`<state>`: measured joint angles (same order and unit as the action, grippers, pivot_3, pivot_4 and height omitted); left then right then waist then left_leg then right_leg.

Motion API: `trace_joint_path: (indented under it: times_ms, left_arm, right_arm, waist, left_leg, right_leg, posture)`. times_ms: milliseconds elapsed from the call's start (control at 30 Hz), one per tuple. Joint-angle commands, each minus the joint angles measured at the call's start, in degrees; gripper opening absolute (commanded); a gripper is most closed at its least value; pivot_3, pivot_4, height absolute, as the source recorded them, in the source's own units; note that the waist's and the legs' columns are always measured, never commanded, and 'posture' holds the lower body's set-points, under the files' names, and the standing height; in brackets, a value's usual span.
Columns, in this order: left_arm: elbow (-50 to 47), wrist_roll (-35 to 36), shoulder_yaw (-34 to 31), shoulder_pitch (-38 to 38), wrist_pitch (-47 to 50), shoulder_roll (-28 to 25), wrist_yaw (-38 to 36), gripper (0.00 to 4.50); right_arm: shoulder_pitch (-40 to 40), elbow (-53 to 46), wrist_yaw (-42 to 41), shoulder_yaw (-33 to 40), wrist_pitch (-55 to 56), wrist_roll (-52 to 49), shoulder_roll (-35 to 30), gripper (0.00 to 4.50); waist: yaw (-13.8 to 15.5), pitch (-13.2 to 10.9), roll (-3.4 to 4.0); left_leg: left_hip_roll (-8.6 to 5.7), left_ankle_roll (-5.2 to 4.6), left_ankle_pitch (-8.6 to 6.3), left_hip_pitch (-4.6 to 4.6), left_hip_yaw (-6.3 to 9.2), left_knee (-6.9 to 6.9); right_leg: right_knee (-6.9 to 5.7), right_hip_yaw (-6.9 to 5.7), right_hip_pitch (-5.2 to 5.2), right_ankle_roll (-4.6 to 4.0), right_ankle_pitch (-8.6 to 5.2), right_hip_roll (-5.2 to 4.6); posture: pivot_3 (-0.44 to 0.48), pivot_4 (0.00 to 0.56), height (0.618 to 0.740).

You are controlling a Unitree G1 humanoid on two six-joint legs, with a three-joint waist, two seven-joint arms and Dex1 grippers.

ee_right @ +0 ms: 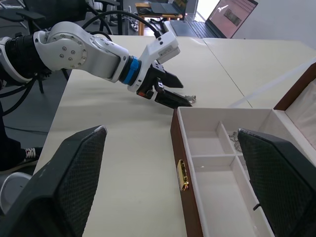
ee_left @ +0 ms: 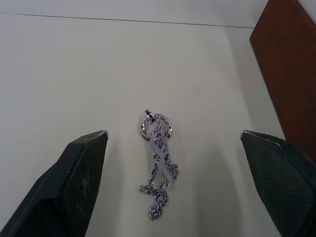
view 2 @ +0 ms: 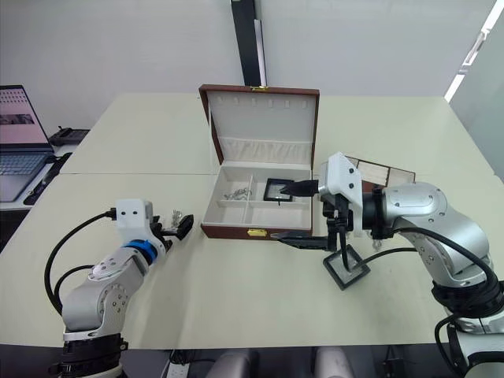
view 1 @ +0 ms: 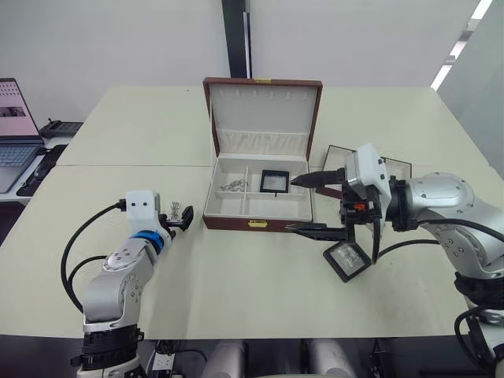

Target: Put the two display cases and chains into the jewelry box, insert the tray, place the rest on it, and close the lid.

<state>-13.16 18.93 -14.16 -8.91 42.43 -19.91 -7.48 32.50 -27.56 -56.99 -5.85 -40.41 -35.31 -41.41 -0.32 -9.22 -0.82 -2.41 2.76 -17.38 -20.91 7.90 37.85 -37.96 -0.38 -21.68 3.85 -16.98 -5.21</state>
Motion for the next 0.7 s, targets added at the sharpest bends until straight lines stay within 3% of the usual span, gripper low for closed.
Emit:
trace_joint_path:
  times_ms: [33, 467, 500, 700]
  left_arm:
    - [-0.7, -0.6, 0.2, -0.1, 1.8, -0.4, 0.4, 4.05]
    - [4.7, -2.1, 0.5, -1.5, 0.1, -1.1, -2.3, 0.21]
    - [4.9, -2.1, 0.5, -1.5, -0.1, -1.2, -2.5, 0.03]
    - [2.8, -1.8, -0.3, 0.0, -5.6, -1.6, -5.7, 0.03]
  right_arm:
    - [0.1, -2.5, 0.4, 1.0, 0.0, -1.0, -0.3, 4.5]
    - [0.3, -3.2, 0.7, 1.7, -1.6, -1.8, -0.6, 4.5]
    - [0.3, -3.2, 0.7, 1.7, -1.6, -1.8, -0.7, 4.5]
    - [0.2, -3.5, 1.3, 1.7, -1.7, -2.3, -1.1, 4.5]
  waist:
    - [0.0, 0.0, 0.0]
    - [0.1, 0.0, 0.0]
    - [0.1, 0.0, 0.0]
    - [0.2, 0.0, 0.0]
  left_leg:
    - [0.0, 0.0, 0.0, 0.0, 0.0, 0.0]
    - [-0.01, 0.0, 0.0, 0.0, 0.01, 0.0]
    - [-0.01, 0.0, 0.0, 0.0, 0.01, 0.0]
    - [-0.01, 0.0, 0.0, 0.0, 0.01, 0.0]
  right_leg:
    - [0.0, 0.0, 0.0, 0.0, 0.0, 0.0]
    - [0.01, 0.0, 0.02, 0.0, 0.0, -0.02]
    - [0.01, 0.0, 0.02, 0.0, 0.0, -0.02]
    - [0.01, 0.0, 0.01, 0.0, 0.0, -0.02]
  posture:
    - [0.0, 0.15, 0.74]
    - [0.0, 0.15, 0.74]
    - [0.0, 0.15, 0.74]
    - [0.0, 0.15, 0.74]
